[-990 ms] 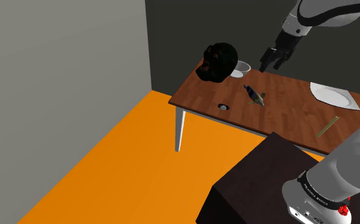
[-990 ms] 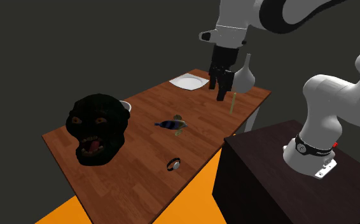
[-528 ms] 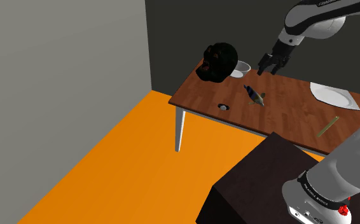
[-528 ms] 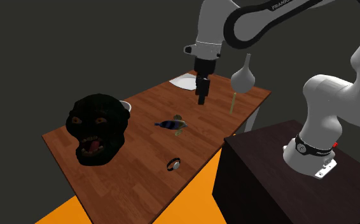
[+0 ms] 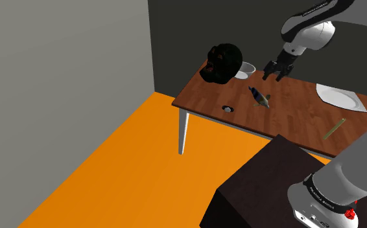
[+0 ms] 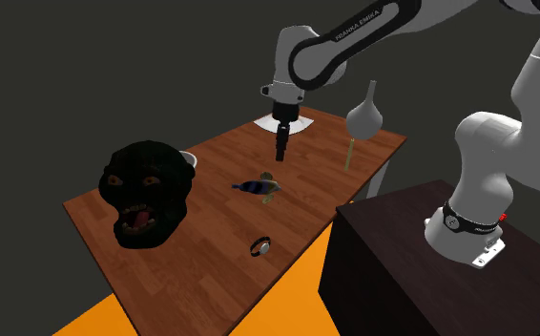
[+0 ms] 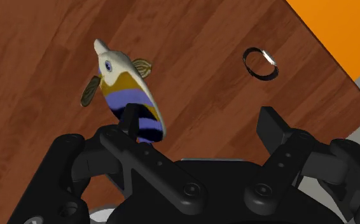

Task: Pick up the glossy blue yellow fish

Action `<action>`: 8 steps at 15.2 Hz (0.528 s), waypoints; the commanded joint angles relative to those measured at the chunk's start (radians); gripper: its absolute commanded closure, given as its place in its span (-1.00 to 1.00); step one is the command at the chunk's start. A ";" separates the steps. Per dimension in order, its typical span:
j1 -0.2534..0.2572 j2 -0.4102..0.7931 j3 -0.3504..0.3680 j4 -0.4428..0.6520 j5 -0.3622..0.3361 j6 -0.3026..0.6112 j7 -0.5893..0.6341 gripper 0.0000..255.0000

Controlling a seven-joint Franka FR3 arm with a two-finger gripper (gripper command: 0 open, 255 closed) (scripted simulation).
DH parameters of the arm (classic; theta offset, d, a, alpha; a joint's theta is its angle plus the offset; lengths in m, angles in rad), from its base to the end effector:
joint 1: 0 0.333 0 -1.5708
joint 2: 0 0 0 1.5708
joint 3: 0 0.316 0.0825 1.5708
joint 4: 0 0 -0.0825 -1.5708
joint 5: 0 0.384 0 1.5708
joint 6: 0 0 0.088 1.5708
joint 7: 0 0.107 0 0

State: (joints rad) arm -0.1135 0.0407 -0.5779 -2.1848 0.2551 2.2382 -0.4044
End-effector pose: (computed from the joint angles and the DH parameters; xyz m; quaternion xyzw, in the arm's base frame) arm 0.4213 -0.3375 0.3753 -0.9716 0.2187 -0.0556 0.0711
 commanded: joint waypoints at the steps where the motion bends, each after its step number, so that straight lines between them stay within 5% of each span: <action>1: -0.026 0.087 -0.015 0.051 0.082 0.000 -0.058 -1.00; 8: -0.173 0.370 0.011 0.244 0.312 -0.035 -0.186 -1.00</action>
State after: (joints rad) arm -0.2613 0.3662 -0.5743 -1.9715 0.5322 2.2079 -0.5733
